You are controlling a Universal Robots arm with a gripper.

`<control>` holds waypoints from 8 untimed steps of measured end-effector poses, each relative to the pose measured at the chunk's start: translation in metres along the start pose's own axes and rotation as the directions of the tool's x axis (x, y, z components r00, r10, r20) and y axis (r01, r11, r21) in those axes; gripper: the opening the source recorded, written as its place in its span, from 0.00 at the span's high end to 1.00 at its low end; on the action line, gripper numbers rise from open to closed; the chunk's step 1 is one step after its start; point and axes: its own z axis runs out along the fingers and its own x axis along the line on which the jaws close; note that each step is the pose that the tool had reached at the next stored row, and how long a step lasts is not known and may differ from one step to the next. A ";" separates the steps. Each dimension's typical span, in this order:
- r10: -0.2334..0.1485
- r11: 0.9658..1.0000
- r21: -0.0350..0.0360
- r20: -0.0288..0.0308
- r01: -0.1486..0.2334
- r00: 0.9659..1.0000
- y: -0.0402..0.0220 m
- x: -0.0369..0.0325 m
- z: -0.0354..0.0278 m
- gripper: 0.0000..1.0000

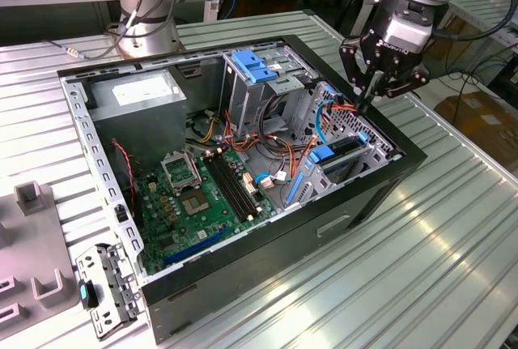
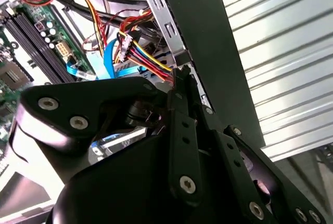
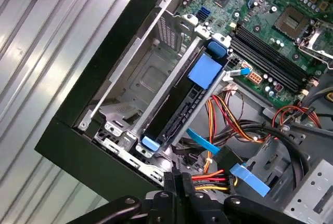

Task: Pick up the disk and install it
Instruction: 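Insert the first disk wire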

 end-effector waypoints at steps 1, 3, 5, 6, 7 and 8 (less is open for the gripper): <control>0.020 1.000 -0.001 -0.001 -0.020 1.000 0.0000 0.0000 0.0002 0.84; 0.092 0.996 -0.004 -0.002 -0.092 0.996 0.0000 0.0000 0.0009 0.84; 0.143 0.990 -0.007 -0.004 -0.143 0.990 0.0000 -0.0001 0.0013 0.84; 0.154 0.988 -0.007 -0.004 -0.154 0.988 0.0001 -0.0001 0.0014 0.84; 0.162 0.987 -0.007 -0.005 -0.162 0.987 0.0001 -0.0001 0.0016 0.84; 0.167 0.986 -0.008 -0.005 -0.167 0.986 0.0003 -0.0003 0.0017 0.84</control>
